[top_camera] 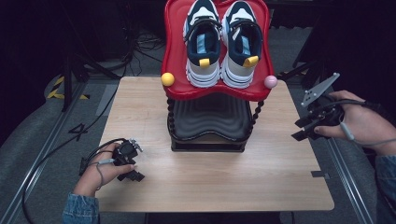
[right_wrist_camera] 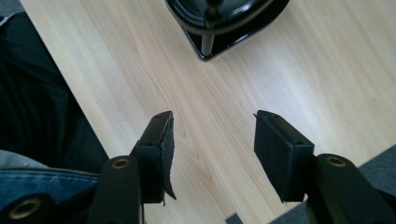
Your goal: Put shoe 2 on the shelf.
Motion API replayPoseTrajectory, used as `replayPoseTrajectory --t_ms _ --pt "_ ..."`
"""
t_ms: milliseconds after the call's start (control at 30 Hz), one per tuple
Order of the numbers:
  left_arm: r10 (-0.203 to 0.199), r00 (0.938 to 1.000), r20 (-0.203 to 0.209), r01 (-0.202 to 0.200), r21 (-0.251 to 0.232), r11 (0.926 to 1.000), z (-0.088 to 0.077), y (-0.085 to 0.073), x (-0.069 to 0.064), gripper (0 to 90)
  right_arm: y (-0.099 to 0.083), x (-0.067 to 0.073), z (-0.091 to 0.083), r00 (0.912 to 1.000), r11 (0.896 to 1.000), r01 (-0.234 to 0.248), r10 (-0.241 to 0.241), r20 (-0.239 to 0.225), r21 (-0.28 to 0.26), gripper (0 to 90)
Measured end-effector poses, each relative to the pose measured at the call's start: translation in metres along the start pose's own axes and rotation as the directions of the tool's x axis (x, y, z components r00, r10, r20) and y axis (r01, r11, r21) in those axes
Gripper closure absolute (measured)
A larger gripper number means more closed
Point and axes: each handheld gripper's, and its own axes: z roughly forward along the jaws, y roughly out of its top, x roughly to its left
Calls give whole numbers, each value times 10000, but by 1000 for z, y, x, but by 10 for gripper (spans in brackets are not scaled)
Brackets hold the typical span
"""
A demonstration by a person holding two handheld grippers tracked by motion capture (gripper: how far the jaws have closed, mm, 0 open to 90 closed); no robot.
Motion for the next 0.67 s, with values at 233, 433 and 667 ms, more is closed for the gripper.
replayPoseTrajectory --t_ms 233,433,667 --pt "-78 10000 -29 78 -22 10000 -1 -2 -1 248 -30 -5 43 9988 9987 -468 470 -113 189 476" --pt "-111 9999 -29 111 2 9999 1 -3 -1 247 -54 -10 81 9950 9953 -924 935 -356 298 472" --pt "-126 9999 -65 124 -241 9996 -2 -3 1 235 -65 -12 97 9920 9929 -1192 1189 -426 -39 436"
